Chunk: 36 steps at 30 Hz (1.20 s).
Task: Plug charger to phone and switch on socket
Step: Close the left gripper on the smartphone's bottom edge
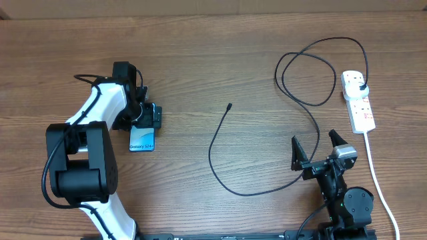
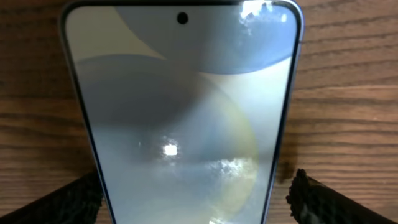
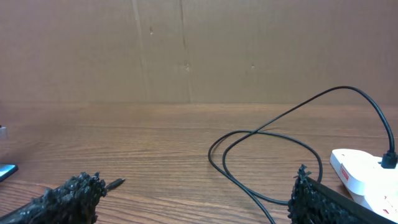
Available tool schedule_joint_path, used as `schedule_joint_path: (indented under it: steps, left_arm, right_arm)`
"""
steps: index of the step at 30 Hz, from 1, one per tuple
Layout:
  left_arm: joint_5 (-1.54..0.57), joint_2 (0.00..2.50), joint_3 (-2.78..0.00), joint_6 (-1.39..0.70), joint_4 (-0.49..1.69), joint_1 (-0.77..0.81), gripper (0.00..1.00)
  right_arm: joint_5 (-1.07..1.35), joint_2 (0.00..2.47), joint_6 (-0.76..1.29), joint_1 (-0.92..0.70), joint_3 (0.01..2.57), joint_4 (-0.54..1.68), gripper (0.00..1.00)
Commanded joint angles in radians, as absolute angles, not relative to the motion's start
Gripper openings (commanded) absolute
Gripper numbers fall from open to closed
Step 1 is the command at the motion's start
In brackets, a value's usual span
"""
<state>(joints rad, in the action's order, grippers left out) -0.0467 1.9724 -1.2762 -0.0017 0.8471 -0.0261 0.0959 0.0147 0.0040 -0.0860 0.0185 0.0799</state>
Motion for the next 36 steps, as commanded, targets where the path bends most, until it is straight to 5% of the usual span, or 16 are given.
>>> schedule_joint_path:
  steps: [1, 36]
  left_arm:
    - [-0.078, 2.011, -1.216, -0.025, 0.832, -0.022, 0.95]
    - [-0.068, 2.011, -1.207, -0.367, 0.879, 0.099, 0.91]
  right_arm:
    - [0.083, 0.006, 0.002, -0.091, 0.008, 0.077, 1.00]
    - [0.083, 0.006, 0.002, -0.091, 0.008, 0.076, 1.00]
